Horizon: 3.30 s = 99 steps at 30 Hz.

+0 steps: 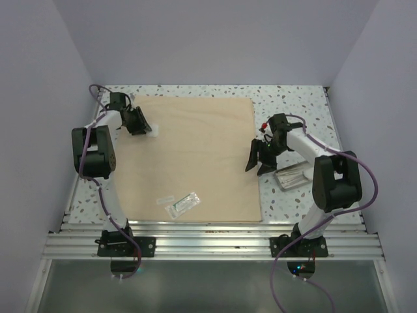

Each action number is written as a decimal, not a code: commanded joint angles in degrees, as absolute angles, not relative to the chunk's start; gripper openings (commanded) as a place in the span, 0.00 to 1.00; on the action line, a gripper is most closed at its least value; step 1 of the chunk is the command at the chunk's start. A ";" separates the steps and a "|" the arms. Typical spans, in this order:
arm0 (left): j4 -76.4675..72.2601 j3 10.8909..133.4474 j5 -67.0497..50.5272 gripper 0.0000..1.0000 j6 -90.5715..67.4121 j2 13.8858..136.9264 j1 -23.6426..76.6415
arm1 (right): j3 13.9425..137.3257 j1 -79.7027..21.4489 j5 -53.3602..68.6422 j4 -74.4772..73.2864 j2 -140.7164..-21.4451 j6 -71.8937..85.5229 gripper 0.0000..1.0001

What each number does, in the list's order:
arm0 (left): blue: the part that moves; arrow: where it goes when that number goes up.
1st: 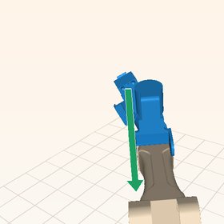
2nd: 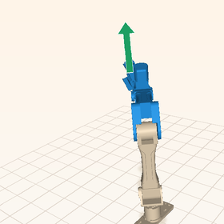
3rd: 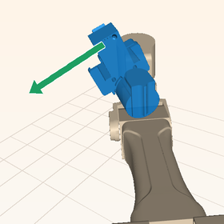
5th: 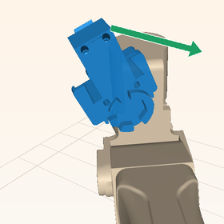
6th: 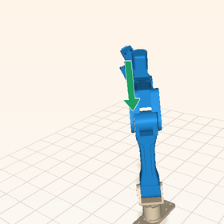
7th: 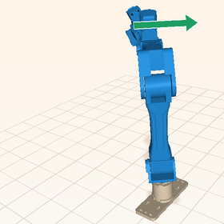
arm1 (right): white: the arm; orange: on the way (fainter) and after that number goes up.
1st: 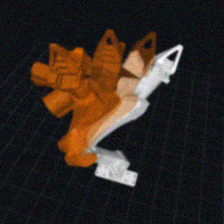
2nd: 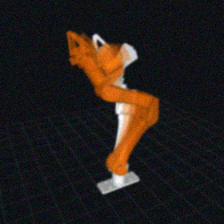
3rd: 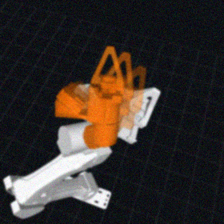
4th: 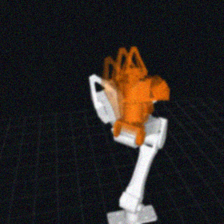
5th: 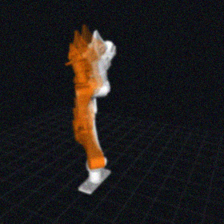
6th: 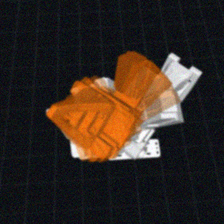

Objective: Prepare the surgical pack

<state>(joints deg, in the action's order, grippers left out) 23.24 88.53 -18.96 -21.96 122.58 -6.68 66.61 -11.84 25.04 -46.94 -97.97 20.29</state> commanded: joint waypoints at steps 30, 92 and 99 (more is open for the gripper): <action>22.76 89.56 -25.75 0.12 -24.08 124.89 -6.94 | 69.87 -13.62 25.05 -47.63 -98.79 20.13 0.59; -19.51 49.04 -55.02 0.00 -54.58 79.89 15.82 | 57.39 -28.04 46.76 29.53 -92.37 71.45 0.31; 5.65 58.23 -46.62 0.49 -37.91 82.17 15.12 | 58.97 -26.55 41.76 10.76 -88.52 60.34 0.00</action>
